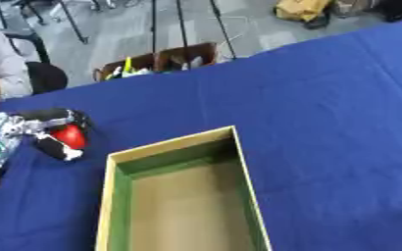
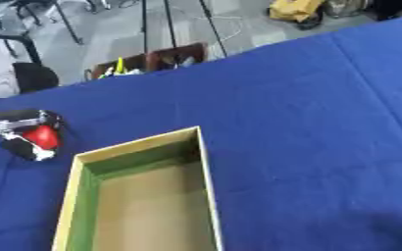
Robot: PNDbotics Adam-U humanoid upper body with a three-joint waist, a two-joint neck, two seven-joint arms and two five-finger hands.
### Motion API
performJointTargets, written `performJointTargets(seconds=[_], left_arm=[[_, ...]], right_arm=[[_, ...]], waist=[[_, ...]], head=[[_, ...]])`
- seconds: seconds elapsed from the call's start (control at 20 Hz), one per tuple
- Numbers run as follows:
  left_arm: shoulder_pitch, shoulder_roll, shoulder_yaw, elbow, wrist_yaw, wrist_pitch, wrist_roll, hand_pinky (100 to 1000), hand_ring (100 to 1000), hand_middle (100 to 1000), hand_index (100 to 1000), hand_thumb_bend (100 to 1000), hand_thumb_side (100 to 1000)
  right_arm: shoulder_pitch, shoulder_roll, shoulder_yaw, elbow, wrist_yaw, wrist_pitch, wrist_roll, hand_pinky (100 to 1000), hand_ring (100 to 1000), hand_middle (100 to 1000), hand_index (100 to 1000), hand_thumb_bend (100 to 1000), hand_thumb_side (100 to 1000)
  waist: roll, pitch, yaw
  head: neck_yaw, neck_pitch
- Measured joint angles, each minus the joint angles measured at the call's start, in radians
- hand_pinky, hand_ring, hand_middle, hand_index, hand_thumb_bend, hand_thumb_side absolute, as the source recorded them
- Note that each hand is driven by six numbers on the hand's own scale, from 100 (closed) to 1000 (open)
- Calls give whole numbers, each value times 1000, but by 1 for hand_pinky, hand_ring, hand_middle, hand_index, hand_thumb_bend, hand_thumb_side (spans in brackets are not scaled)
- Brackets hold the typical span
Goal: Pick up objects on the table and place them in the box.
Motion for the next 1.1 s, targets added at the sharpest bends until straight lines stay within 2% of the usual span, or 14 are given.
performJointTargets(seconds=[0.35,0.65,1.1], left_arm=[[5,0,4,-12,-20,-12,12,483,723,832,541,100,226],[7,0,17,-40,-11,-28,28,444,689,811,512,100,243],[6,8,47,-155,118,-4,4,405,656,789,485,100,248]], right_arm=[[0,0,-2,0,-6,0,0,267,396,354,584,277,716],[0,0,-2,0,-9,0,0,267,396,354,584,278,716],[1,-1,-2,0,-11,2,-2,267,396,354,584,276,714]], waist=[[0,-1,-1],[0,-2,-1],[-3,-7,8]], head=[[0,0],[0,0],[-3,0]])
